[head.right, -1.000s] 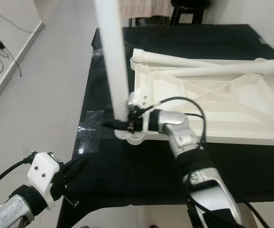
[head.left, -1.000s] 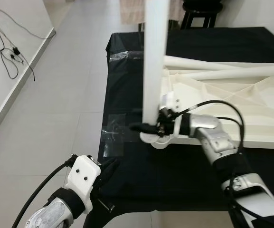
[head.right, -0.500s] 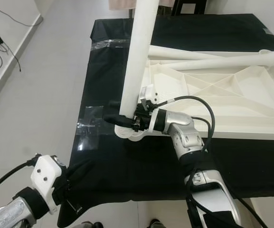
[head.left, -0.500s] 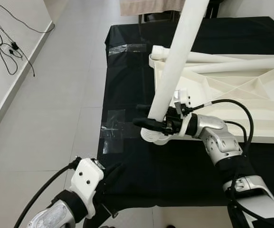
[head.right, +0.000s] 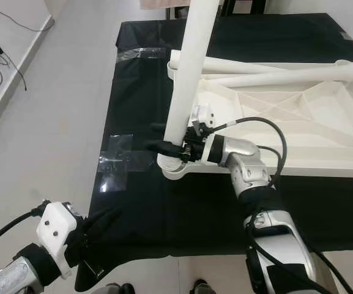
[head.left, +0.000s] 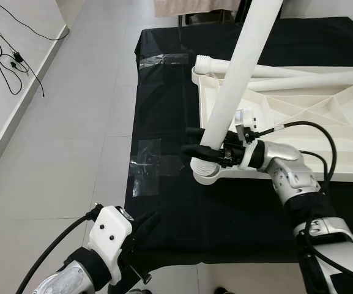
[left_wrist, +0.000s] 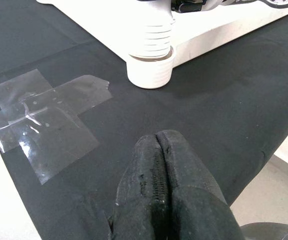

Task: Building children table

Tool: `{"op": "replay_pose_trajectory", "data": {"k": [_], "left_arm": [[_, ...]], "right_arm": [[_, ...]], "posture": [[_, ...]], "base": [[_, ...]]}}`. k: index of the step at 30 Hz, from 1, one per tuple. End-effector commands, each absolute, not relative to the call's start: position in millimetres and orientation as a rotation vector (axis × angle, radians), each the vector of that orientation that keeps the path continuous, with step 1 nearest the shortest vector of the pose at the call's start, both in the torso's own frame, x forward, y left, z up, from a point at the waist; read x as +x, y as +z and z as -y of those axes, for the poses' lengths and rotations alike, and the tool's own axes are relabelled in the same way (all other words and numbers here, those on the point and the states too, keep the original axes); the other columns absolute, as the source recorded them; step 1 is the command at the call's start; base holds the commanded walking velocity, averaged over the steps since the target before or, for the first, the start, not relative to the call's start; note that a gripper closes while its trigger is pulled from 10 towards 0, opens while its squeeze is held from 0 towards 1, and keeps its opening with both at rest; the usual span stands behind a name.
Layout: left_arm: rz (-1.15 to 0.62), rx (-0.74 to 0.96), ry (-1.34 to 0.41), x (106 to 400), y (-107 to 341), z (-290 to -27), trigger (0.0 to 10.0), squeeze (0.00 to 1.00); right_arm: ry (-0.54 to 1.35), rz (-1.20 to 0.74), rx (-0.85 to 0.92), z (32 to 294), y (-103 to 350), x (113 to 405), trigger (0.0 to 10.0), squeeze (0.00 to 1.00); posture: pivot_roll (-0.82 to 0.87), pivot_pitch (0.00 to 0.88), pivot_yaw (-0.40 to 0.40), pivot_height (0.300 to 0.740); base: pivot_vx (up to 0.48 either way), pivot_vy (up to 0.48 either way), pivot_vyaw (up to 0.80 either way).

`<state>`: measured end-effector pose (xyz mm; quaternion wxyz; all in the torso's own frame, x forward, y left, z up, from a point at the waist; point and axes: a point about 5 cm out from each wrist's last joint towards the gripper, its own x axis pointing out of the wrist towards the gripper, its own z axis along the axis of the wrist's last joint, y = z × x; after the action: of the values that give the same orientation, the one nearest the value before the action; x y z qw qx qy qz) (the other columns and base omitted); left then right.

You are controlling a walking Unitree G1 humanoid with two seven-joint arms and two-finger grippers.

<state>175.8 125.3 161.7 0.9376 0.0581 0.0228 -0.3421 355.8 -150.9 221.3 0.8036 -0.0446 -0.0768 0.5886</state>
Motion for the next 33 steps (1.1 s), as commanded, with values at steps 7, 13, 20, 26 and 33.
{"op": "replay_pose_trajectory", "data": {"k": [7, 13, 20, 26, 33], "left_arm": [[-0.060, 0.131, -0.712, 169, 161, -127, 10.0, 0.00], [-0.063, 0.130, -0.714, 168, 160, -127, 10.0, 0.00], [-0.070, 0.132, -0.717, 163, 160, -127, 10.0, 0.00], [-0.078, 0.137, -0.720, 159, 161, -128, 10.0, 0.00], [-0.101, 0.124, -0.709, 149, 162, -131, 10.0, 0.00]], "right_arm": [[1.313, 0.048, -0.184, 158, 204, 354, 10.0, 0.00], [1.375, 0.016, -0.272, 153, 197, 350, 10.0, 0.00], [1.533, 0.003, -0.335, 140, 196, 344, 10.0, 0.00], [1.591, -0.015, -0.384, 135, 197, 344, 10.0, 0.00], [1.686, -0.062, -0.470, 130, 206, 347, 10.0, 0.00]], "posture": [[0.16, 0.272, 0.042, 0.740], [0.16, 0.267, 0.042, 0.740], [0.17, 0.264, 0.043, 0.740], [0.19, 0.285, 0.044, 0.740], [0.20, 0.314, 0.037, 0.740]], "base": [[0.000, 0.000, 0.00], [0.000, 0.000, 0.00], [0.000, 0.000, 0.00], [0.000, 0.000, 0.00], [0.000, 0.000, 0.00]]}}
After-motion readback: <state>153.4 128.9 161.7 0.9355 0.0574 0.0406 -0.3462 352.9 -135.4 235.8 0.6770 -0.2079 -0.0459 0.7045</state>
